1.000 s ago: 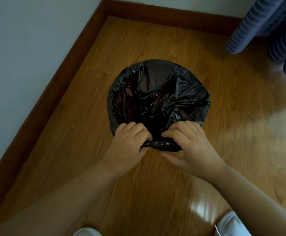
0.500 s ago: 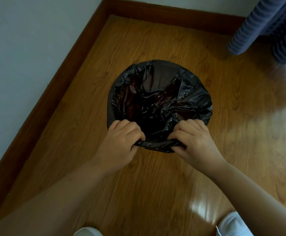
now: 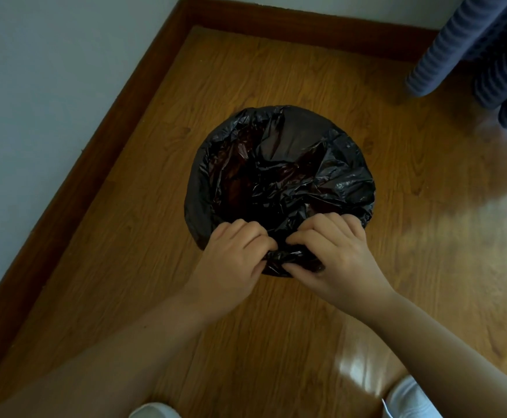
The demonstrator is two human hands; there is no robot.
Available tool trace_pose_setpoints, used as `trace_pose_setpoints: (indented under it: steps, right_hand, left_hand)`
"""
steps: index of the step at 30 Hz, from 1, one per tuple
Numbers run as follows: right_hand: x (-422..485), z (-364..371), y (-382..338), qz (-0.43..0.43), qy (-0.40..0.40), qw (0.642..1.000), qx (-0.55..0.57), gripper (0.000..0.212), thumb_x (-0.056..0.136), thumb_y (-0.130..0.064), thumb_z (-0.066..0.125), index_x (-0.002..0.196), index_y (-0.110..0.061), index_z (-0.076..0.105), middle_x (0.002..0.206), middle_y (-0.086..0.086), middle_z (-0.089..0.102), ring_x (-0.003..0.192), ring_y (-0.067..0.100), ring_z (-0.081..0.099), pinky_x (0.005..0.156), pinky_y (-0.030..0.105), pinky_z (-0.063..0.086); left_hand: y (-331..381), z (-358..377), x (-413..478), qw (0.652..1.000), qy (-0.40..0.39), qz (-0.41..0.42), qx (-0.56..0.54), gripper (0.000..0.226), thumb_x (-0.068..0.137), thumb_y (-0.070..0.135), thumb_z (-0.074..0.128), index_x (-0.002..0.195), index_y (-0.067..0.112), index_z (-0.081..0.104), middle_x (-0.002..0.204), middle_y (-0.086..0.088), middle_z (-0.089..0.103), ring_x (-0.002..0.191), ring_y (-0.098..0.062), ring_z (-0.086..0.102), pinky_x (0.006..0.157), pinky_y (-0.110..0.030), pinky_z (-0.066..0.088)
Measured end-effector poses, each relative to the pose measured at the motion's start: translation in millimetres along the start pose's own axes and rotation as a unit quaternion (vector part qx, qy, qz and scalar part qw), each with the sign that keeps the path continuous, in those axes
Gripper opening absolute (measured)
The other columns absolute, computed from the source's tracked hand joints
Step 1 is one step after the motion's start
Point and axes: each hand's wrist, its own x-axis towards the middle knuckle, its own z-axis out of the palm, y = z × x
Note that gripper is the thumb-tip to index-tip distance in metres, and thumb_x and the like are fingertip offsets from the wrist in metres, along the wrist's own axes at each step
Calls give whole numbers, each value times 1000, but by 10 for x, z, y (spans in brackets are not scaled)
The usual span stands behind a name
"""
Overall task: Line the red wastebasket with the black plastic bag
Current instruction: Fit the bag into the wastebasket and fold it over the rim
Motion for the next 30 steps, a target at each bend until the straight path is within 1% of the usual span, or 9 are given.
trace_pose_setpoints:
  steps: [4,9,12,15,17,20,22,26,30]
  right_hand:
    - [1,-81,115,-20,-11,1000,-7,22,77,-29,57,86,-11,68,84,5,64,83,22,59,85,33,34]
    - [38,-70,182,0,14,1000,-3,4,74,-14,67,77,-11,68,77,4,64,74,21,60,82,30,34]
    - [54,-26,177,6,24,1000,-2,8,71,-7,72,75,-12,67,76,3,64,73,21,60,82,30,33]
    - [67,-4,171,3,24,1000,-3,8,71,-8,72,75,-12,67,75,3,63,72,20,59,80,31,34]
    - [77,-2,172,-4,23,1000,-4,5,73,-10,71,74,-12,67,75,3,63,71,20,59,79,32,35]
    - [77,4,200,-13,16,1000,-7,6,73,-9,73,76,-11,68,76,4,64,72,21,60,80,31,35]
    - [68,-3,242,-15,16,1000,-14,9,72,-9,74,78,-10,68,78,6,64,74,22,60,79,31,36]
    - [61,-69,341,-11,31,999,-33,10,74,-12,69,84,-8,67,85,9,65,81,25,59,76,31,37]
    - [65,-112,381,-9,20,999,-48,22,69,2,73,88,-8,68,90,9,66,87,27,61,77,38,41]
  left_hand:
    - [-85,-12,-56,1000,17,-22,-1,22,67,-4,60,86,8,65,84,-6,63,83,-14,46,76,-22,27]
    - [-219,-71,-65,999,9,-31,-4,20,68,0,60,85,10,65,85,-5,62,85,-12,47,79,-20,26]
    - [-256,-91,-61,1000,8,-24,-6,13,75,16,58,86,11,64,86,-4,62,86,-12,47,80,-20,26]
    - [-224,-60,-72,1000,-3,-7,17,38,74,43,62,96,12,62,92,-3,59,91,-13,46,83,-22,26]
    - [-203,-20,-68,999,-11,1,47,50,69,48,68,100,10,61,95,-5,60,94,-15,46,83,-25,28]
    - [-192,17,-30,998,7,-13,59,32,68,28,76,89,7,63,87,-8,62,86,-18,48,77,-28,30]
    - [-209,3,14,999,28,-19,39,10,68,9,66,78,8,63,79,-6,63,78,-16,48,71,-24,26]
    - [-252,-36,86,999,21,-31,12,21,60,-8,62,72,9,62,74,-4,63,69,-19,54,67,-21,21]
    - [-258,-56,93,1000,-3,-29,1,31,56,-16,62,75,8,63,77,-4,63,71,-21,55,66,-24,23]
